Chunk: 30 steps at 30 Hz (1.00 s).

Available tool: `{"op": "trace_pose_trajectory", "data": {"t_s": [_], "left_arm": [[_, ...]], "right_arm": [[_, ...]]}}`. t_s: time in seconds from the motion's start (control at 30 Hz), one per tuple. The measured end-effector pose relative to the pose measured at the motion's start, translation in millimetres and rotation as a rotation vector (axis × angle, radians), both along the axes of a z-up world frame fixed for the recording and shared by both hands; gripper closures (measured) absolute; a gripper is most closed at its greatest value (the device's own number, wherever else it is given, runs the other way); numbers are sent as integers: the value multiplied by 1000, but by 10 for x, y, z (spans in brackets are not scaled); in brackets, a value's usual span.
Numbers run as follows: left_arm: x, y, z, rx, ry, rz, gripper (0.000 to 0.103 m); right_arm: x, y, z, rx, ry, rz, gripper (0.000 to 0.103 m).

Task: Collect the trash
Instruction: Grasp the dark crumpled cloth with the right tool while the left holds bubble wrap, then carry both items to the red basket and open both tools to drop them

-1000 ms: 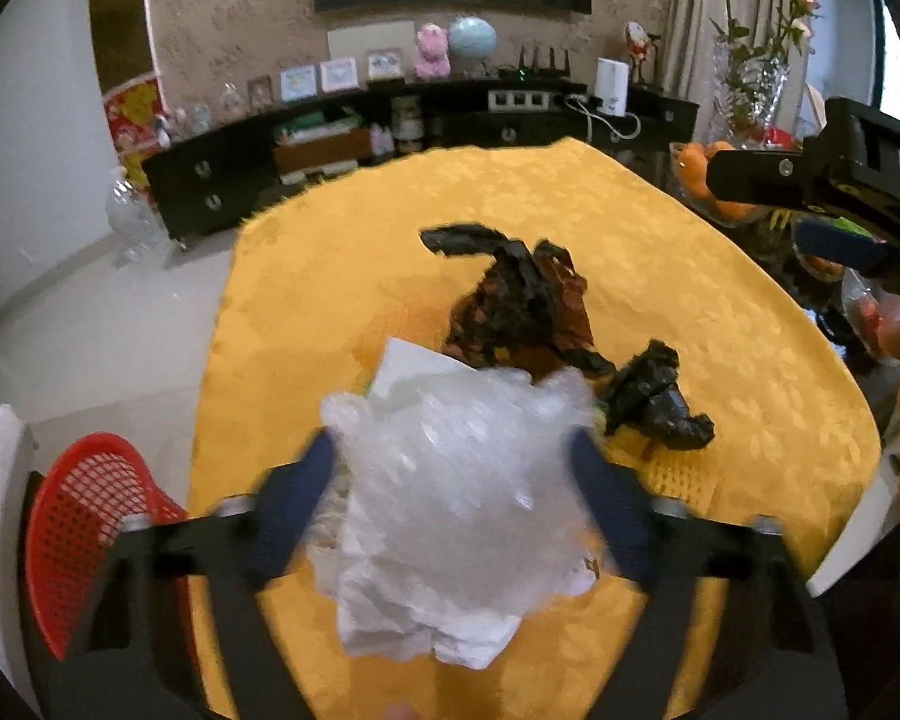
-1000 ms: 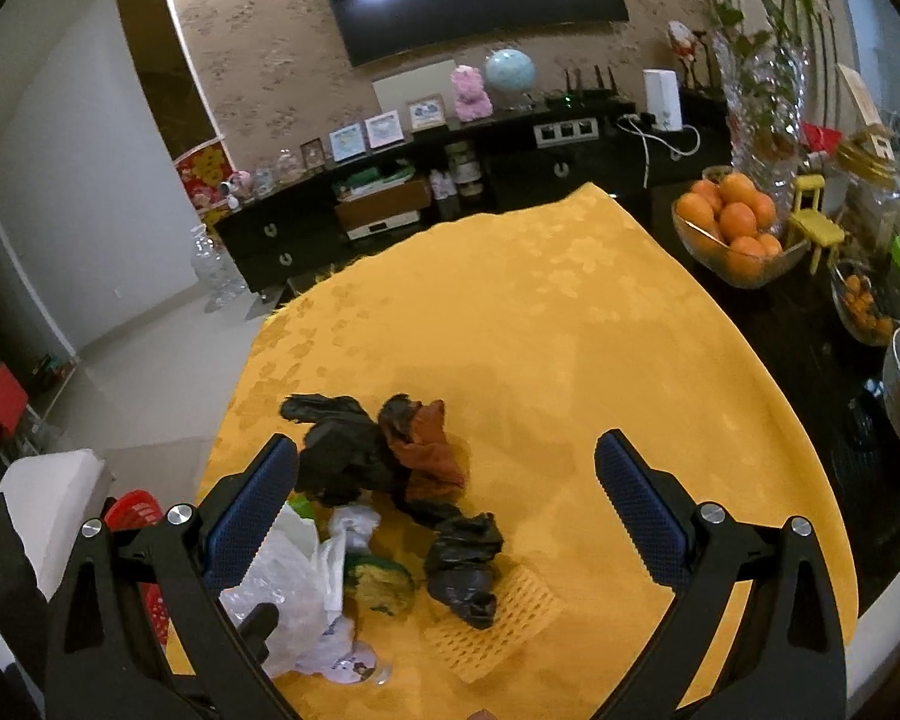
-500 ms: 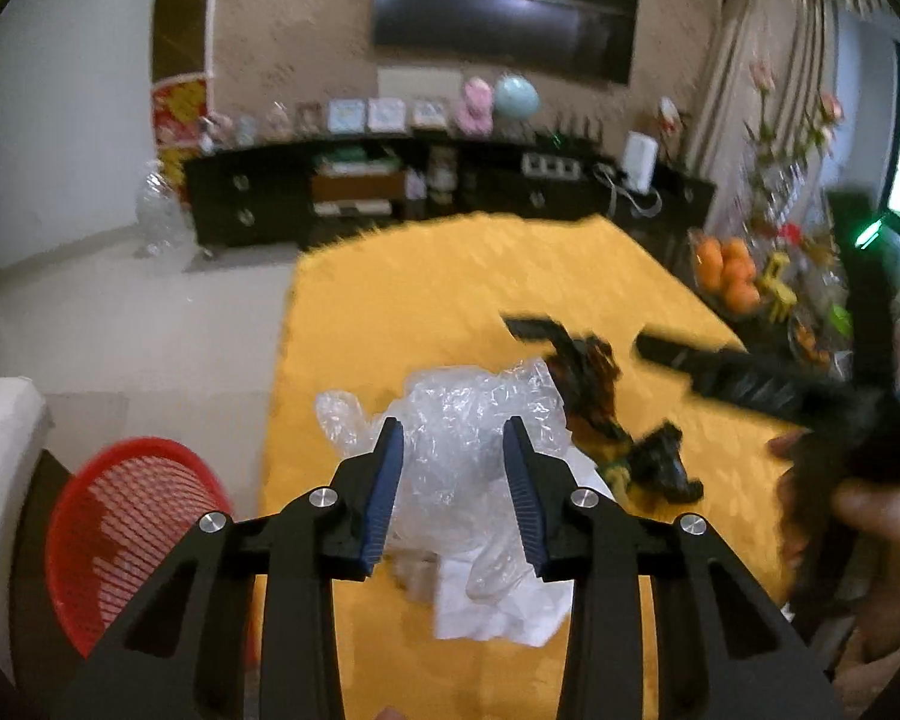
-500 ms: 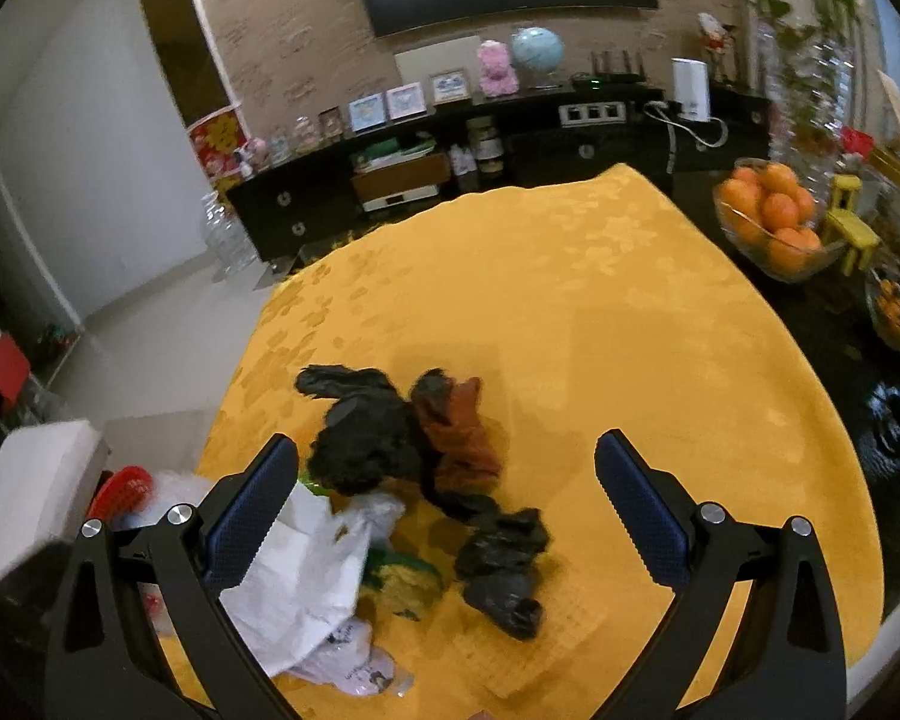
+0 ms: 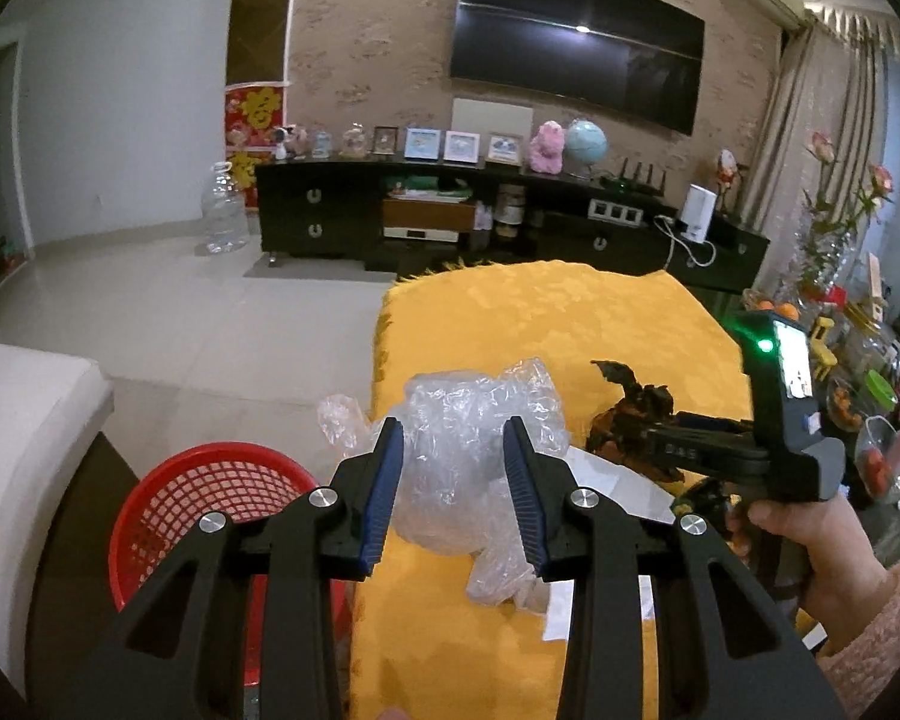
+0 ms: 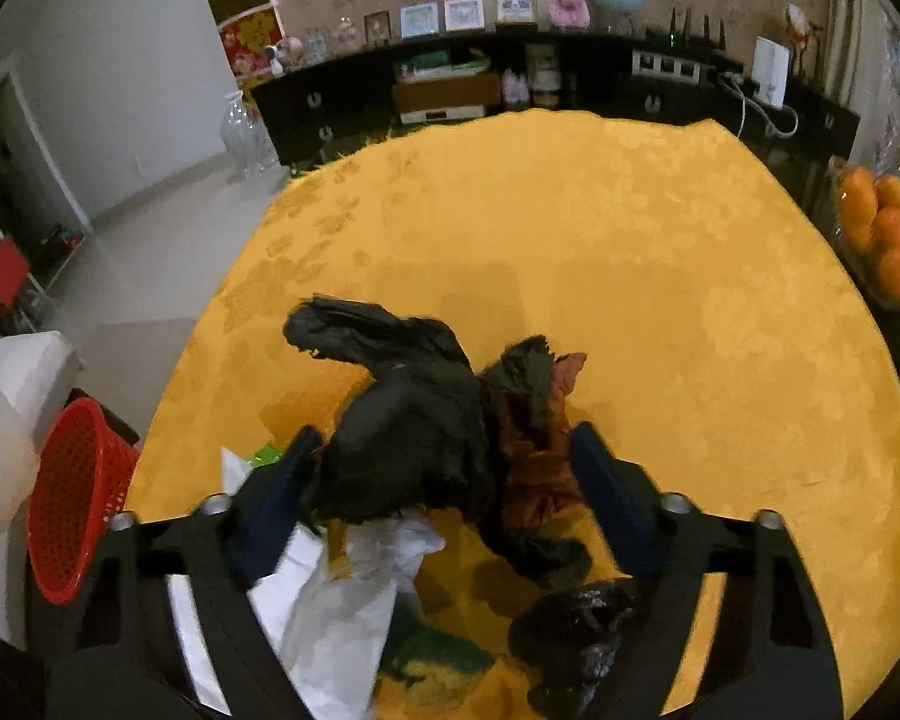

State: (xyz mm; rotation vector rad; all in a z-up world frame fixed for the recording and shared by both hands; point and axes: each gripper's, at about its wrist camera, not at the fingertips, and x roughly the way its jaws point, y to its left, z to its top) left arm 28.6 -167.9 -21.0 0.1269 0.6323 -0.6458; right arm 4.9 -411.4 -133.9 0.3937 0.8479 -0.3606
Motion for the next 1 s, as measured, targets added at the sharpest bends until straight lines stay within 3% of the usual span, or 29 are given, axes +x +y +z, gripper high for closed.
{"op": "trace_pose_trajectory", "data": {"t_s": [0.1, 0.17, 0.63, 1.0], "left_arm": [[-19, 29, 34, -2, -24, 19, 69], [-49, 50, 51, -6, -42, 29, 69], [-4, 351, 161, -24, -92, 120, 69], [167, 888, 320, -54, -112, 254, 69]], "right_arm": [[-52, 18, 41, 0, -34, 25, 52], [-109, -2, 132, 20, -71, 33, 74], [-586, -95, 699, 90, -275, 19, 76], [-588, 356, 1222, 34, -398, 127, 76]]}}
